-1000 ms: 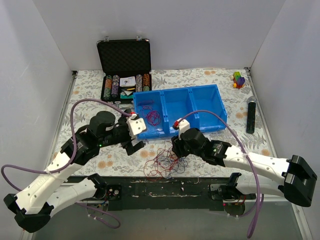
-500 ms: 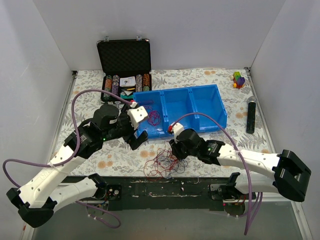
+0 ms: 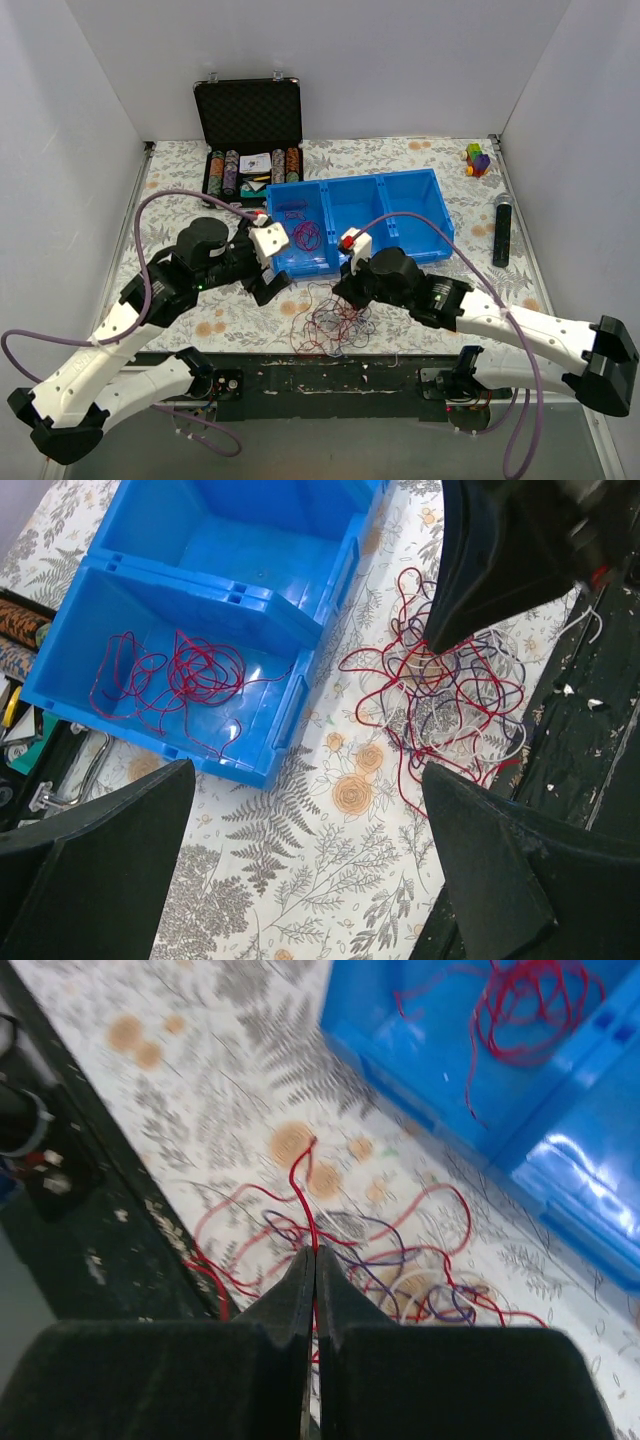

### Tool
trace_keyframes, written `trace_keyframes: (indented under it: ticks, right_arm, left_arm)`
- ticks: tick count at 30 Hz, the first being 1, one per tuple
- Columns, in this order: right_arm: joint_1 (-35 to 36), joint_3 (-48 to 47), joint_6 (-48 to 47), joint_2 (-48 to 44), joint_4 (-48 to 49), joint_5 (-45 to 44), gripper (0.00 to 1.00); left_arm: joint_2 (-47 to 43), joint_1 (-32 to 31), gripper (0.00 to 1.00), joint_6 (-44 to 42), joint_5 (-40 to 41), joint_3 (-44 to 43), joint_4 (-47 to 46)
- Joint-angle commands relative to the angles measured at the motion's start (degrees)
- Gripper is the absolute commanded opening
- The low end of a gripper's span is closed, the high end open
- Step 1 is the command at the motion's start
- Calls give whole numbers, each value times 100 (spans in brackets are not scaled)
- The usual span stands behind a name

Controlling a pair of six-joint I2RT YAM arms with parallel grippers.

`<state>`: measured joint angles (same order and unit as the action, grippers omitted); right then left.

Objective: Untangle the cables

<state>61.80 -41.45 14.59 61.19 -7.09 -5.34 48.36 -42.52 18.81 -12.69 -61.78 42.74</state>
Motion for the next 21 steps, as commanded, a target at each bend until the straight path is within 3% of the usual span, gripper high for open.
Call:
trace_keyframes:
  ticks: [1, 7, 15, 21]
  right_arm:
    - [113, -618, 202, -502, 261, 314, 1]
    - [139, -1145, 272, -810, 551, 717, 1]
    - [157, -1559, 237, -477, 657, 1377, 1]
    - [192, -1445, 264, -415, 1026, 1536, 1]
  left_arm:
    - [-274, 16, 98, -395, -401, 236, -248]
    - [-432, 25, 98, -571, -840, 316, -556]
    - [-398, 25, 98, -501, -1104, 158, -1109]
    - [-283, 7, 98, -729, -1894, 43, -821]
